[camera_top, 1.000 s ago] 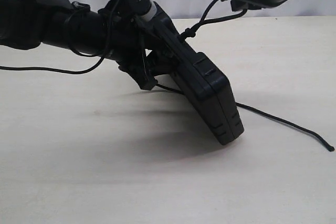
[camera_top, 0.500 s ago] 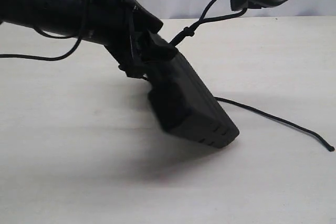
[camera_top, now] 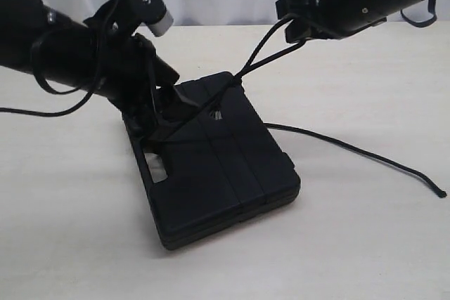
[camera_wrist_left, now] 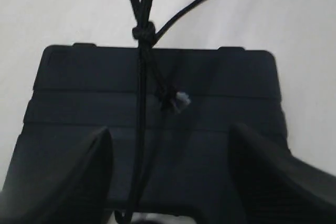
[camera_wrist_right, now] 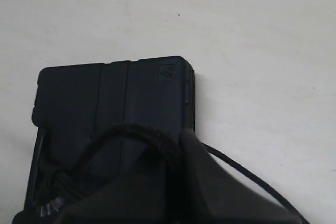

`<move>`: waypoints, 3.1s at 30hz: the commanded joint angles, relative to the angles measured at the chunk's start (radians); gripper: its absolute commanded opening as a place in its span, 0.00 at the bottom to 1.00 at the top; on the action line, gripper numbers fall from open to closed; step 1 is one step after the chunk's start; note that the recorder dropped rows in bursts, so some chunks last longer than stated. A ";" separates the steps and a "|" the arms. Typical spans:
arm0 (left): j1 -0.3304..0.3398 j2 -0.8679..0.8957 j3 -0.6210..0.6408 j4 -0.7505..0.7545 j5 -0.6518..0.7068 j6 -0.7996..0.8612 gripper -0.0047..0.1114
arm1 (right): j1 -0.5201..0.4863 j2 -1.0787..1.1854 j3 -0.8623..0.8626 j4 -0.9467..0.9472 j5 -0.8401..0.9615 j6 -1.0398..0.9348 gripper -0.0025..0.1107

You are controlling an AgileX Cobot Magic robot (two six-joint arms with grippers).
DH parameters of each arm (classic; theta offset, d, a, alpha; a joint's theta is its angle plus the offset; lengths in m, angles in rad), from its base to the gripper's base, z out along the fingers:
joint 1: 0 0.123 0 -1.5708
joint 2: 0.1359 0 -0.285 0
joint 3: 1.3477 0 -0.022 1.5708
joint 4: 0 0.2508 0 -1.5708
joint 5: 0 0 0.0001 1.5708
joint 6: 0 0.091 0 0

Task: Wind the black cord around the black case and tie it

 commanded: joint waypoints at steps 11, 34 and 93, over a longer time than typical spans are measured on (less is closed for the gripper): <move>-0.061 0.179 0.048 -0.456 -0.147 0.630 0.55 | 0.128 -0.005 0.003 0.010 0.033 -0.075 0.06; -0.059 0.240 0.095 -0.391 -0.436 0.675 0.04 | -0.006 -0.011 -0.037 -0.847 0.224 0.531 0.67; -0.059 0.243 0.095 -0.376 -0.391 0.699 0.04 | -0.152 0.437 0.149 -0.778 0.182 0.033 0.06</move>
